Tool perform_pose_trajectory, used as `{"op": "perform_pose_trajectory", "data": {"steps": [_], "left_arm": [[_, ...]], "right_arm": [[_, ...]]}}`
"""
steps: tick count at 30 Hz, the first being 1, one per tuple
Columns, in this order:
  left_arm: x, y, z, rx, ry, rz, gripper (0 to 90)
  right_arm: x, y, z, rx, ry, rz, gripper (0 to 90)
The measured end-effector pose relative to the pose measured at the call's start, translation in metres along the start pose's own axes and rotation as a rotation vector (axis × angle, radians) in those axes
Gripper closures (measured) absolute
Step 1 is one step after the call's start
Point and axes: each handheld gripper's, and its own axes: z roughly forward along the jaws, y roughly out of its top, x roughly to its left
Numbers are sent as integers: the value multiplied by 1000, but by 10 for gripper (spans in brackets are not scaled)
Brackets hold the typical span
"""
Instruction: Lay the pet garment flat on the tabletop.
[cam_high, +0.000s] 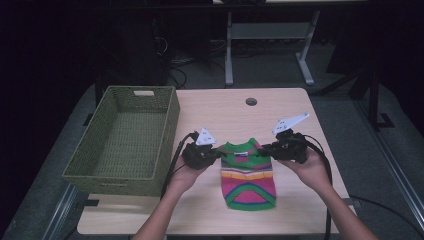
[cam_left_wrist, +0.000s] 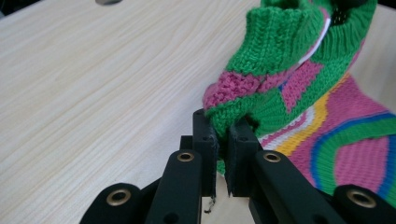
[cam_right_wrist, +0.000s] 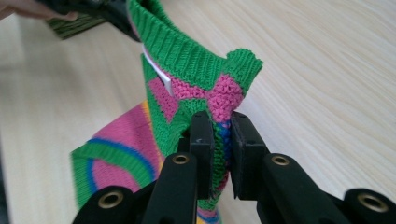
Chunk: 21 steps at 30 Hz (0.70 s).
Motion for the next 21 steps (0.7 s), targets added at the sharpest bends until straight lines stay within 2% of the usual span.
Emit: {"op": "perform_pose_trajectory", "data": {"steps": [1, 3, 8, 9, 10, 11, 12, 13, 14, 15, 16, 17, 18, 19, 20, 21], "left_arm": [[1, 1, 5, 4, 30, 5, 833], [7, 4, 18, 22, 32, -11, 820], [10, 11, 36, 40, 59, -1, 831], [10, 12, 40, 36, 85, -11, 806], [10, 12, 40, 36, 85, -11, 688], [8, 16, 47, 38, 257, -20, 497], [8, 16, 47, 38, 257, -20, 397], [11, 17, 49, 21, 268, -53, 388], [11, 17, 49, 21, 268, -53, 381], [12, 18, 49, 17, 269, -64, 371], [12, 17, 49, 13, 266, -64, 371], [10, 16, 49, 11, 240, -62, 370], [10, 16, 49, 11, 240, -62, 368], [7, 14, 50, 12, 209, -52, 367], [7, 14, 50, 12, 209, -52, 368], [4, 12, 51, 21, 158, -55, 367]], "right_arm": [[-4, 0, 3, -2, -4, 14, 804], [-14, 0, 12, 13, -39, 29, 804], [-27, -3, 23, 38, -55, 71, 799], [-30, -2, 25, 43, -77, 63, 790], [-30, -2, 25, 43, -77, 63, 790], [-38, 1, 29, 44, -117, 98, 694], [-38, 1, 29, 44, -117, 98, 694], [-49, 5, 30, 23, -154, 171, 596], [-49, 5, 30, 23, -154, 171, 596], [-57, 9, 28, -8, -159, 213, 564], [-57, 9, 28, -8, -159, 213, 564], [-59, 11, 27, -10, -159, 213, 563], [-59, 10, 27, -9, -154, 204, 562], [-58, 10, 27, -2, -143, 197, 563], [-58, 10, 27, -2, -143, 197, 563], [-55, 7, 30, 26, -124, 179, 581]]}}
